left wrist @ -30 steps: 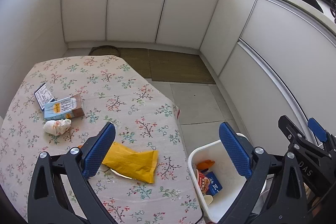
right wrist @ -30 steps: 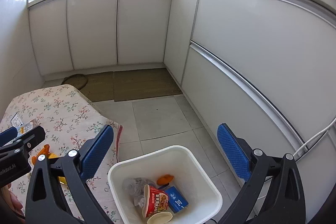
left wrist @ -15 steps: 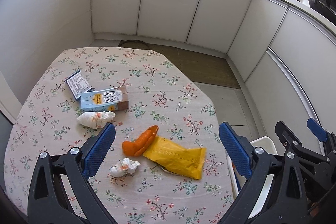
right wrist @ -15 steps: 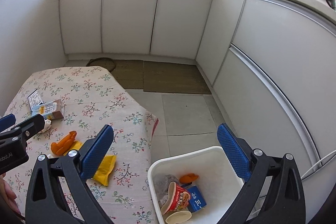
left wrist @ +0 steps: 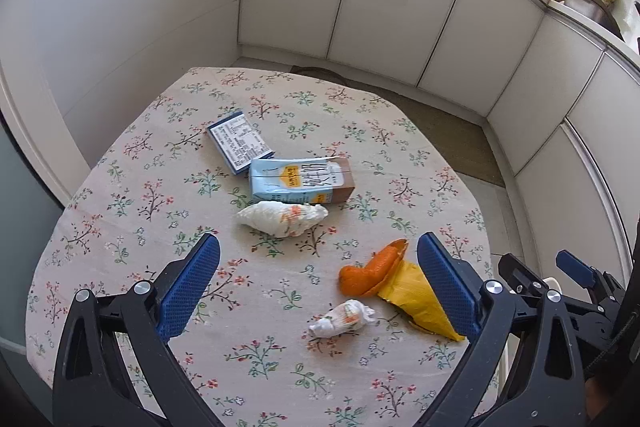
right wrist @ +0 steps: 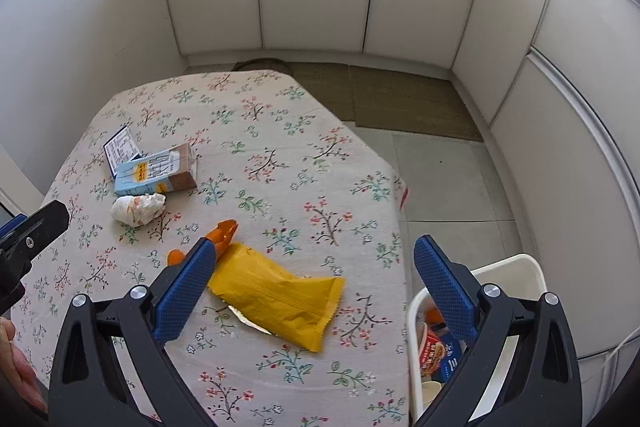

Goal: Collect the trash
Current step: 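Grasp the white tissue bundle with the left tool while the right tool grasps an orange peel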

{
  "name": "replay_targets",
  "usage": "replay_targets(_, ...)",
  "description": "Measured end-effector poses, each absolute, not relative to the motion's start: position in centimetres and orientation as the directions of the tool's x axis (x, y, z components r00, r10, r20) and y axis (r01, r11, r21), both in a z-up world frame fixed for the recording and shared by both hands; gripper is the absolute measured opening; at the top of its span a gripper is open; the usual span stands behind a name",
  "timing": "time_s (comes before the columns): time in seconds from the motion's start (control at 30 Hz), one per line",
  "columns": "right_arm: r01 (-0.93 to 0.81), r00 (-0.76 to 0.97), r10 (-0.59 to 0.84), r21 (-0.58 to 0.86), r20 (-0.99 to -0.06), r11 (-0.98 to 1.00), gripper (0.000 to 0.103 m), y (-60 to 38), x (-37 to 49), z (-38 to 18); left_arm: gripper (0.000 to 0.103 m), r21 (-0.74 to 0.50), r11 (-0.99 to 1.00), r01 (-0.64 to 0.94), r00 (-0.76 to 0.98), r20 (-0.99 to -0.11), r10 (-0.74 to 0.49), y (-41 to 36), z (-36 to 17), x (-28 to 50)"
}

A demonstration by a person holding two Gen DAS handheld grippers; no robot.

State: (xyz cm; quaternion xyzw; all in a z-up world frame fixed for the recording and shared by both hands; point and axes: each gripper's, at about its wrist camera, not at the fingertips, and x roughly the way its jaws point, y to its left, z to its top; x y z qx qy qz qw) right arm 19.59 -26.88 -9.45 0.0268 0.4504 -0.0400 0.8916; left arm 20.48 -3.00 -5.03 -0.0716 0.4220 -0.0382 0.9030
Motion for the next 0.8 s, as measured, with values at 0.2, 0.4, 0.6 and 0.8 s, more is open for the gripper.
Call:
replay_targets(0.2,0.071,0.546,-0.047,-0.010,-0.837,0.997,0.096,-24.8,21.0,-11.3,0.095,-0.148,0.989,0.013,0.546,-0.827,-0.131,-1.2,-8.4,20.8)
replay_targets(0.4,0.092,0.517,-0.012,0.041,-0.856,0.995,0.096,-25.3,21.9,-11.8,0.093,-0.125,0.984,0.127,0.431,-0.886,-0.169,-2.1,-12.9,20.6)
replay_targets(0.6,0.088,0.479,0.053,0.108,-0.876,0.990,0.096,-25.3,22.9,-12.6,0.081,-0.074,0.936,0.343,0.375,-0.903,-0.209,-5.4,-15.8,20.2)
replay_targets(0.8,0.094,0.410,0.158,0.214,-0.898,0.972,0.096,-25.0,24.2,-14.6,0.053,-0.088,0.897,0.433,0.371,-0.889,-0.267,-6.7,-17.0,20.5)
